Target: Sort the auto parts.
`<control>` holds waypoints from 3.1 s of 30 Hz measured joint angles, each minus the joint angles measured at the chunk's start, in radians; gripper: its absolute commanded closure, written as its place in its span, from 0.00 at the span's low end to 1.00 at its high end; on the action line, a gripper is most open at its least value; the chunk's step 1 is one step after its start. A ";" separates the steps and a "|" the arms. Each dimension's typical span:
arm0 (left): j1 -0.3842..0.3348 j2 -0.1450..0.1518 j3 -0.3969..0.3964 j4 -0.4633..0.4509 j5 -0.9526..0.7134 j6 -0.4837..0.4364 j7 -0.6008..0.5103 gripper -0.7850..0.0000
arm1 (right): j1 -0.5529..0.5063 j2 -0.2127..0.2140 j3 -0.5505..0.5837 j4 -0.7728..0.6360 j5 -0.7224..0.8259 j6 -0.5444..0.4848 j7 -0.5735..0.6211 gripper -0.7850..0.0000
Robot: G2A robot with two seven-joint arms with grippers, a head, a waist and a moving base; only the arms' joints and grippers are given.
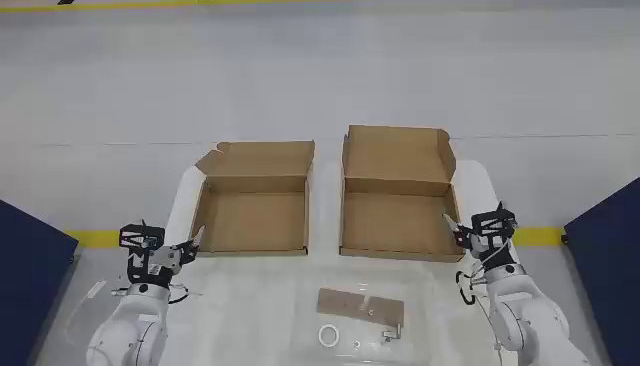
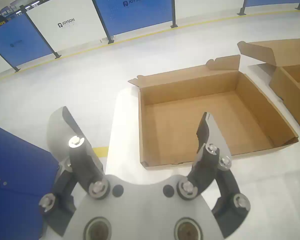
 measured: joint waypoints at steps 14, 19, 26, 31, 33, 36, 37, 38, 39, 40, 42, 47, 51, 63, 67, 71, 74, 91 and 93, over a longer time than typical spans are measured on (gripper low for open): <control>0.000 0.000 0.000 0.000 0.000 0.000 0.000 0.00 | -0.005 0.020 0.012 -0.077 -0.132 -0.256 0.117 0.00; 0.000 0.000 0.000 0.000 0.000 0.000 0.000 0.00 | -0.005 0.020 0.012 -0.077 -0.130 -0.252 0.115 0.00; 0.000 0.000 0.000 0.000 0.000 0.000 0.000 0.00 | 0.037 0.035 0.034 -0.179 -0.171 -0.428 0.161 0.00; 0.000 0.000 0.000 0.000 0.000 0.000 0.000 0.00 | 0.079 0.047 0.043 -0.241 -0.101 -0.646 0.326 0.00; 0.000 0.000 0.000 0.000 0.000 0.000 0.000 0.00 | 0.079 0.047 0.044 -0.240 -0.100 -0.652 0.331 0.00; 0.000 0.000 0.000 0.000 0.000 0.000 0.000 0.00 | 0.079 0.047 0.044 -0.240 -0.103 -0.636 0.314 0.00; 0.000 0.000 0.000 0.000 0.000 0.000 0.000 0.00 | 0.079 0.047 0.044 -0.240 -0.103 -0.636 0.314 0.00; 0.000 0.000 0.000 0.000 0.000 0.000 0.000 0.00 | 0.079 0.047 0.044 -0.240 -0.103 -0.636 0.314 0.00; 0.000 0.000 0.000 0.000 0.000 0.000 0.000 0.00 | 0.079 0.047 0.044 -0.240 -0.103 -0.636 0.314 0.00; 0.000 0.000 0.000 0.000 0.000 0.000 0.000 0.00 | 0.080 0.048 0.040 -0.245 -0.108 -0.641 0.315 0.00; 0.000 0.000 0.000 0.000 0.000 0.000 0.000 0.00 | 0.091 0.054 0.029 -0.283 -0.141 -0.689 0.324 0.00; 0.000 0.000 0.000 0.000 0.000 0.000 0.000 0.00 | 0.169 0.071 0.013 -0.344 -0.139 -0.929 0.440 0.00; 0.000 0.000 0.000 0.000 0.000 0.000 0.000 0.00 | 0.247 0.083 -0.051 -0.355 -0.082 -1.016 0.609 0.00; 0.000 0.000 0.000 0.000 0.000 0.000 0.000 0.00 | 0.280 0.099 -0.144 -0.366 -0.056 -1.012 0.770 0.00; 0.000 0.000 0.000 0.000 0.000 0.000 0.000 0.00 | 0.315 0.121 -0.244 -0.404 -0.099 -1.012 0.788 0.00; 0.000 0.000 0.000 0.000 0.000 0.000 0.000 0.00 | 0.385 0.156 -0.355 -0.369 -0.072 -1.012 0.809 0.00; 0.000 0.000 0.000 0.000 0.000 0.000 0.000 0.00 | 0.453 0.190 -0.438 -0.323 -0.080 -1.012 0.808 0.00; 0.000 0.000 0.000 0.000 0.000 0.000 0.000 0.00 | 0.582 0.237 -0.610 -0.213 -0.008 -1.013 0.804 0.00; 0.000 0.000 0.000 0.000 0.000 0.000 0.000 0.00 | 0.615 0.241 -0.651 -0.184 0.013 -1.013 0.807 0.00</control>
